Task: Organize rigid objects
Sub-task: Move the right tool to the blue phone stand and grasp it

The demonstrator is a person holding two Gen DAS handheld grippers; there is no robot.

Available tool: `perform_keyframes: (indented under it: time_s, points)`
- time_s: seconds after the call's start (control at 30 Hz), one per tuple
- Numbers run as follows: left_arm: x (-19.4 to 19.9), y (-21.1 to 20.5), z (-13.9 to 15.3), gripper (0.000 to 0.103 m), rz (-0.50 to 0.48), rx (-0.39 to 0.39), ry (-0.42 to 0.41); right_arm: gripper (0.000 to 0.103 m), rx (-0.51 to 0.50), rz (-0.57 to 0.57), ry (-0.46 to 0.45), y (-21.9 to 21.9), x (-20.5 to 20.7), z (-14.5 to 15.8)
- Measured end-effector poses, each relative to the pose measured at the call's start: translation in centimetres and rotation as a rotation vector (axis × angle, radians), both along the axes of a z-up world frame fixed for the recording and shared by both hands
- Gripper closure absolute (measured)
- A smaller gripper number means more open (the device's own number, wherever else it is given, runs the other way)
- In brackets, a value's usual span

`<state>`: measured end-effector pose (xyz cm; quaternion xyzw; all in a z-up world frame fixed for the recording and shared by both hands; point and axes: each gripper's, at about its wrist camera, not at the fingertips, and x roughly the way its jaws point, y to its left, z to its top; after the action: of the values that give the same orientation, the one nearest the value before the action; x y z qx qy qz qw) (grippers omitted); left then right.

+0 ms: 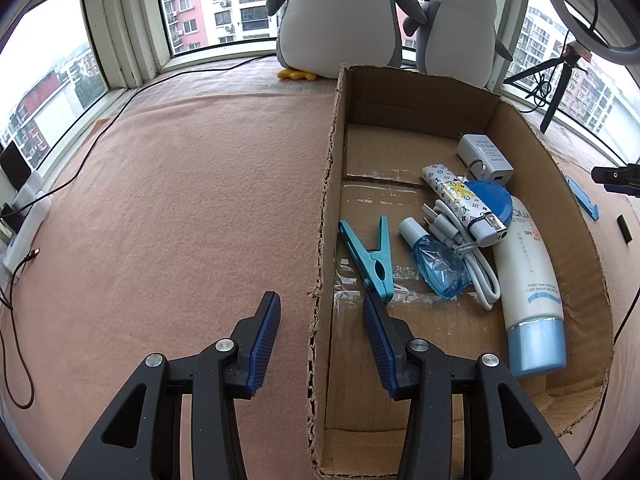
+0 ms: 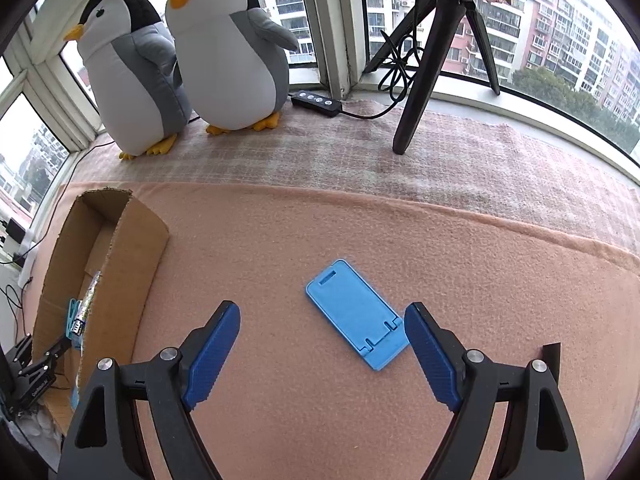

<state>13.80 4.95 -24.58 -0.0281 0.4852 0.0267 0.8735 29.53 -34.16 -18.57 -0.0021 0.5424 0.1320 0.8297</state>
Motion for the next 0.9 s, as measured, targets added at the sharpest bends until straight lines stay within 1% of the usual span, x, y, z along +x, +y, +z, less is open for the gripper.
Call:
perform_keyframes:
  time_s: [0.23,0.4,0.53,0.67,0.73,0.83,0.9]
  points:
    - [0.0,0.0,0.0,0.055,0.0,0.003,0.003,0.022,0.034,-0.047,0.046,-1.6,1.8,-1.9]
    - [0.0,0.1,0.0,0.055,-0.001,0.004,0.003,0.022,0.07,-0.05,0.081,-2.0,2.7,-2.9]
    - [0.0,0.0,0.0,0.055,-0.001,0.004,0.003,0.022,0.109,-0.077,0.103,-2.7,3.4,-3.6]
    - [0.0,0.1,0.0,0.055,-0.001,0.002,0.003,0.027,0.122,-0.079,0.114,-2.7,3.4,-3.8]
    - [0.0,0.2,0.0,0.055,0.0,0.002,0.002,0.034,0.135,-0.068,0.124,-2.6,3.2,-3.7]
    - [-0.1,0.1,-0.1,0.055,0.002,-0.001,0.002,0.037,0.13,-0.047,0.135,-2.1,2.7,-3.7]
    - [-0.1,0.1,-0.1,0.055,0.002,-0.002,0.001,0.042,0.12,-0.034,0.14,-1.6,2.2,-3.6]
